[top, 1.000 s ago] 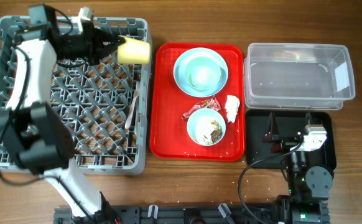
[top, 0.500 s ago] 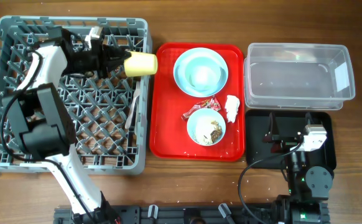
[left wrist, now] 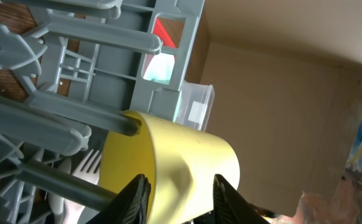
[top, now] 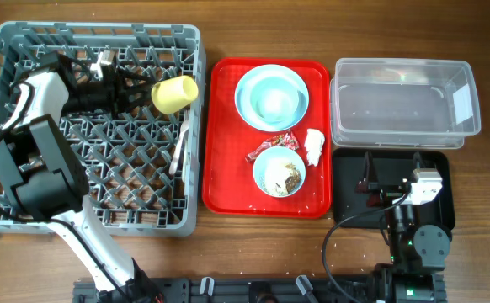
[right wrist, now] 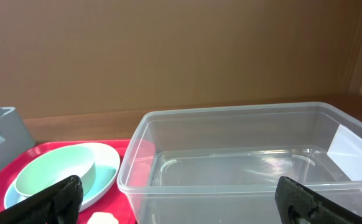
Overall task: Sort waste into correct bins and load items into the dishwasher rack
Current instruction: 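Carry the yellow cup to the rack and set it down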
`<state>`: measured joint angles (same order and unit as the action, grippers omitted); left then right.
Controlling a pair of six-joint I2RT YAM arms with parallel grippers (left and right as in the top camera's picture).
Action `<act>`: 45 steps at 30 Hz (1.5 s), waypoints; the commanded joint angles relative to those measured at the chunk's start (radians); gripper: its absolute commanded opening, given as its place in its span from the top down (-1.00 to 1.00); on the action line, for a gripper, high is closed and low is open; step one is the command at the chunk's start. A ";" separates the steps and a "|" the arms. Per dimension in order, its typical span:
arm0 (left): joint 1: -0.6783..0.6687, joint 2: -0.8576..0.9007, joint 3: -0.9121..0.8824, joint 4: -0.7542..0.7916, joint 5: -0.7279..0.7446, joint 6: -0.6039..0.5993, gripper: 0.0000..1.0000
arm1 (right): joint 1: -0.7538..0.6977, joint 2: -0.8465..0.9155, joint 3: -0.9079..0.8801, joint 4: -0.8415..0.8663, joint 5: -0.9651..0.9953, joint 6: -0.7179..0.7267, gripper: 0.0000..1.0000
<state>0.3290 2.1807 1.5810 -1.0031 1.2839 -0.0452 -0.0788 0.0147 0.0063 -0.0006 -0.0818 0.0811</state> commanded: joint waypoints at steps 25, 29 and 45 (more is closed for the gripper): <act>-0.394 -0.470 -0.006 -0.008 -1.204 -0.260 0.88 | -0.004 -0.003 -0.001 0.003 0.003 0.000 -1.00; -0.406 -0.400 -0.006 0.016 -1.204 -0.259 0.89 | -0.004 -0.003 -0.001 0.003 0.003 0.000 -1.00; -0.412 -0.473 0.045 0.074 -1.157 -0.291 0.85 | -0.004 -0.003 -0.001 0.003 0.003 0.000 -1.00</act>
<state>-0.0731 1.8816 1.5951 -0.9405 0.1089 -0.3016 -0.0788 0.0147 0.0063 -0.0006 -0.0818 0.0811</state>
